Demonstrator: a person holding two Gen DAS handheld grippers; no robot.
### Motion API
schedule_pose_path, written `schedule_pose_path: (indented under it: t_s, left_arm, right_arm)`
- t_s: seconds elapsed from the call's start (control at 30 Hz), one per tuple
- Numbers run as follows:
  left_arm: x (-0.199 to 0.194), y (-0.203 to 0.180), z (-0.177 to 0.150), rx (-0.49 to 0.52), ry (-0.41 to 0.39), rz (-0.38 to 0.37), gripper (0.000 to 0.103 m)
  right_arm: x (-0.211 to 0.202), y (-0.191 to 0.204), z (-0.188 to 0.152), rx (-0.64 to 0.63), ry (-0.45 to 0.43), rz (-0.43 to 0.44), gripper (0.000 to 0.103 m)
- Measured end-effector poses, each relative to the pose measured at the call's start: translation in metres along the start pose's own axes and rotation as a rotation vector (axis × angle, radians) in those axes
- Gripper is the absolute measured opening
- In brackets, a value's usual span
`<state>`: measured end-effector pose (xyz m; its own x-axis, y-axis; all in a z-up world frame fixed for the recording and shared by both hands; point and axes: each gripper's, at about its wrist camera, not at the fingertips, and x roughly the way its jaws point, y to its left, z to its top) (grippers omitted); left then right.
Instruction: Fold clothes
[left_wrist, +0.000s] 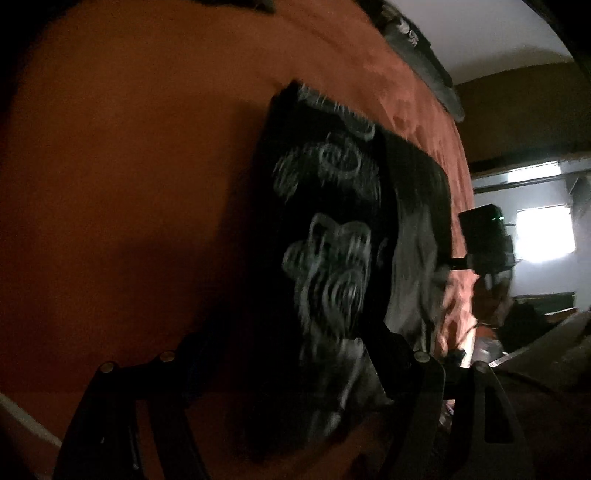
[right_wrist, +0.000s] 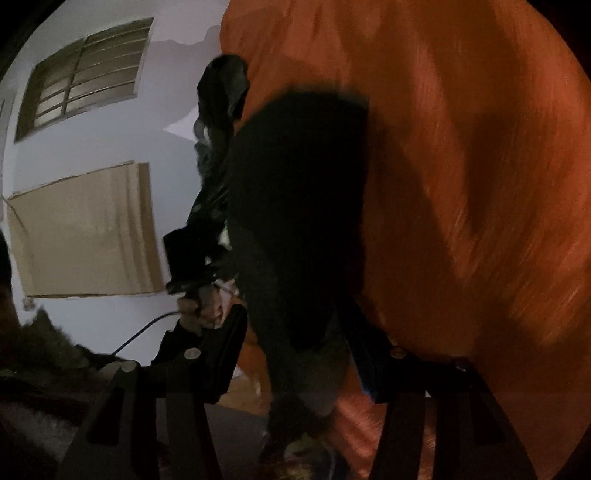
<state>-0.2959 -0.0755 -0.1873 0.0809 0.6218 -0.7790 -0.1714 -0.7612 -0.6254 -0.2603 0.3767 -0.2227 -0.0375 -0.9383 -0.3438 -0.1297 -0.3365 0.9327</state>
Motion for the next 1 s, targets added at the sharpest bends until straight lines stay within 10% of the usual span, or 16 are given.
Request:
schedule_pose_path:
  t_s: [0.23, 0.37, 0.47, 0.77, 1.0]
  left_arm:
    - [0.009, 0.006, 0.014, -0.055, 0.087, -0.037, 0.074]
    - [0.005, -0.008, 0.018, 0.015, 0.043, 0.022, 0.069]
    - [0.005, -0.008, 0.019, 0.015, 0.039, 0.019, 0.069]
    - [0.003, 0.012, 0.015, -0.06, 0.054, -0.084, 0.069]
    - [0.015, 0.011, 0.019, -0.075, 0.054, -0.193, 0.071]
  right_arm:
    - [0.027, 0.012, -0.005, -0.026, -0.036, 0.032, 0.058]
    - [0.001, 0.034, -0.011, -0.145, -0.152, -0.124, 0.01]
    - [-0.013, 0.027, -0.015, -0.122, -0.162, -0.19, 0.01]
    - [-0.014, -0.02, -0.02, 0.09, -0.095, 0.091, 0.062]
    - [0.03, -0.004, -0.003, -0.025, 0.005, 0.077, 0.065]
